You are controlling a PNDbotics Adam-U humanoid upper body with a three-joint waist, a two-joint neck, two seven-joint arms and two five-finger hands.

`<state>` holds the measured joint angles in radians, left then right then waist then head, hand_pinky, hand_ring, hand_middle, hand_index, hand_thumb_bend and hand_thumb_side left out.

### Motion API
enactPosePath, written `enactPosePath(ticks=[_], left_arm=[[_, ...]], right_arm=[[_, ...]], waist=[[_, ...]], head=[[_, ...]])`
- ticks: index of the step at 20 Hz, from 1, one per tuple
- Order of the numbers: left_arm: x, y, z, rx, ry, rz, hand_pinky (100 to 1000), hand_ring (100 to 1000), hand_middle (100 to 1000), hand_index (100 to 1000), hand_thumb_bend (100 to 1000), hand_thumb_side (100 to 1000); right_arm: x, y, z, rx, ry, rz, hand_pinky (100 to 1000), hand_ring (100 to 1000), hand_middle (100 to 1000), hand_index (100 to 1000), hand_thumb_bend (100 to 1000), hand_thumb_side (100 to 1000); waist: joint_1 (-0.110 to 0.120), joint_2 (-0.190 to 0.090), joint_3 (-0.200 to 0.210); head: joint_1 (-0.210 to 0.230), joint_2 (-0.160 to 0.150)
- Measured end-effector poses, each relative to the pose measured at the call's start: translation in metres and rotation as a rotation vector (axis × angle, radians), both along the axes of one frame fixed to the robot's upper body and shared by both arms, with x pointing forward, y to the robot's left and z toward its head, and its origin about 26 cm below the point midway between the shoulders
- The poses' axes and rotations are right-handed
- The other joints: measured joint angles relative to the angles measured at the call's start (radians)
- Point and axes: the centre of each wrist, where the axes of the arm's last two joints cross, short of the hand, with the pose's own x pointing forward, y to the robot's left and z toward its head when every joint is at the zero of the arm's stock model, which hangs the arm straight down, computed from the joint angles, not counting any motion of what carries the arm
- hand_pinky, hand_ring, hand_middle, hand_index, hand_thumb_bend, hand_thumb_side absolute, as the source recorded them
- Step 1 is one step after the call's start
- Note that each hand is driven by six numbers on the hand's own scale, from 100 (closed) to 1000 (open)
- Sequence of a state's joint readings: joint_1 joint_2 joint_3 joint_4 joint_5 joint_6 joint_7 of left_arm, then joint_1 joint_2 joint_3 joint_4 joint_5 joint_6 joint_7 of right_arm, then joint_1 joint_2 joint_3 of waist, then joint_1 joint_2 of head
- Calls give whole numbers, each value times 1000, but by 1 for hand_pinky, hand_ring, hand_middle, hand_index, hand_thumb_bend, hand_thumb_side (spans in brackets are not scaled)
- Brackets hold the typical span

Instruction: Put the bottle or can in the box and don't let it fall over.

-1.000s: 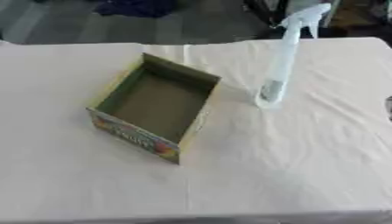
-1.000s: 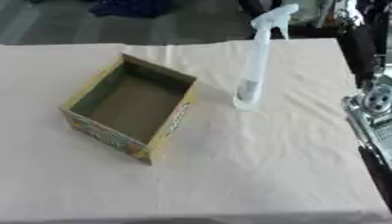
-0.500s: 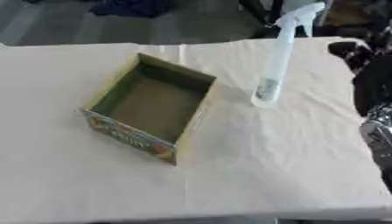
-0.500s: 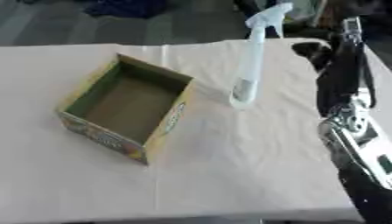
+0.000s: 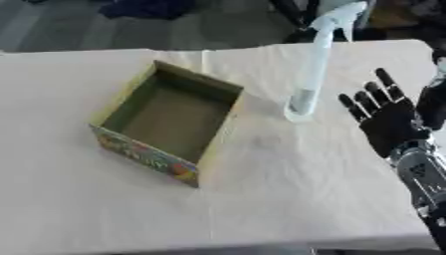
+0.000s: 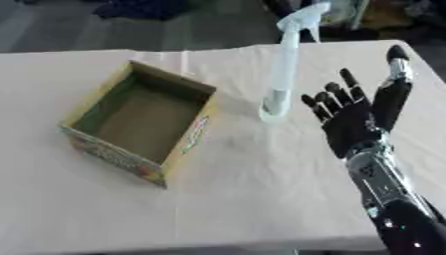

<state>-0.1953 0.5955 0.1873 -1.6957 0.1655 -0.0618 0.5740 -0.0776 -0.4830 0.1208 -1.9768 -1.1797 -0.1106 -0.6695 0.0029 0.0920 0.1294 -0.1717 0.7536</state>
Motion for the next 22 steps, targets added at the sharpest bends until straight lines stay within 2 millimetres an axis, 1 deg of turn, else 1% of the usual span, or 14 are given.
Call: enactPosePath(ticks=[1, 2, 3, 5, 6, 8, 11, 15, 16, 17, 18, 19, 20, 22], left_arm=[[0, 0, 0, 0, 0, 0, 781, 853, 854, 892, 799, 699], [0, 0, 0, 0, 0, 0, 781, 854, 854, 892, 808, 692], [0, 0, 0, 0, 0, 0, 781, 854, 855, 891, 797, 699], [0, 0, 0, 0, 0, -1, 782, 856, 855, 891, 793, 698], [0, -1, 0, 0, 1, -2, 782, 856, 855, 891, 792, 698], [1, -2, 0, 1, 0, -7, 782, 858, 856, 890, 790, 698], [1, -2, 1, 0, -2, -9, 783, 859, 856, 890, 787, 697], [2, -2, 1, 1, -3, -11, 783, 859, 857, 890, 785, 698], [2, -2, 1, 1, -3, -12, 783, 859, 856, 890, 782, 698], [2, -3, 1, 0, -4, -14, 783, 859, 857, 889, 782, 699], [2, -4, 0, -1, -3, -18, 782, 859, 856, 889, 783, 698], [2, -5, 0, -3, -2, -21, 782, 860, 857, 889, 783, 699], [3, -5, -1, -4, -1, -22, 782, 860, 857, 889, 782, 698], [3, -6, 0, -4, 0, -25, 782, 860, 857, 890, 781, 698]], right_arm=[[0, 1, -1, 8, 8, 0, 202, 187, 261, 1000, 467, 992], [0, 2, -1, 14, 14, 1, 107, 127, 209, 1000, 459, 979], [0, 3, -2, 25, 19, 4, 100, 100, 160, 1000, 503, 959], [0, 5, -3, 62, 31, 16, 100, 100, 130, 1000, 487, 922], [0, 7, -3, 87, 38, 23, 100, 100, 128, 1000, 512, 924], [0, 10, -3, 134, 46, 37, 100, 100, 104, 1000, 516, 911], [3, 14, 0, 192, 43, 58, 100, 100, 100, 1000, 521, 885], [6, 20, 5, 252, 35, 87, 100, 100, 100, 1000, 523, 879], [6, 21, 5, 262, 34, 92, 100, 100, 100, 1000, 478, 731], [8, 23, 8, 274, 26, 103, 100, 100, 100, 1000, 479, 720], [10, 26, 12, 290, 12, 114, 100, 100, 100, 1000, 482, 726], [12, 29, 15, 304, 1, 124, 100, 100, 100, 1000, 497, 772], [14, 32, 18, 317, -7, 132, 100, 100, 100, 1000, 518, 847], [16, 36, 22, 337, -14, 137, 100, 100, 100, 1000, 543, 953]], waist=[[0, 1, 0], [0, 1, 0], [0, 1, 0], [0, 1, 0], [0, 1, 0], [0, 2, 1], [0, 2, 1], [0, 2, 3], [0, 2, 3], [1, 3, 3], [1, 3, 5], [1, 4, 7], [0, 5, 7], [1, 6, 8]], head=[[0, 0], [0, 0], [0, 1], [-1, 1], [-2, 1], [-4, 1], [-7, 1], [-10, 1], [-11, 1], [-13, 1], [-15, 1], [-16, 1], [-17, 1], [-21, 1]])
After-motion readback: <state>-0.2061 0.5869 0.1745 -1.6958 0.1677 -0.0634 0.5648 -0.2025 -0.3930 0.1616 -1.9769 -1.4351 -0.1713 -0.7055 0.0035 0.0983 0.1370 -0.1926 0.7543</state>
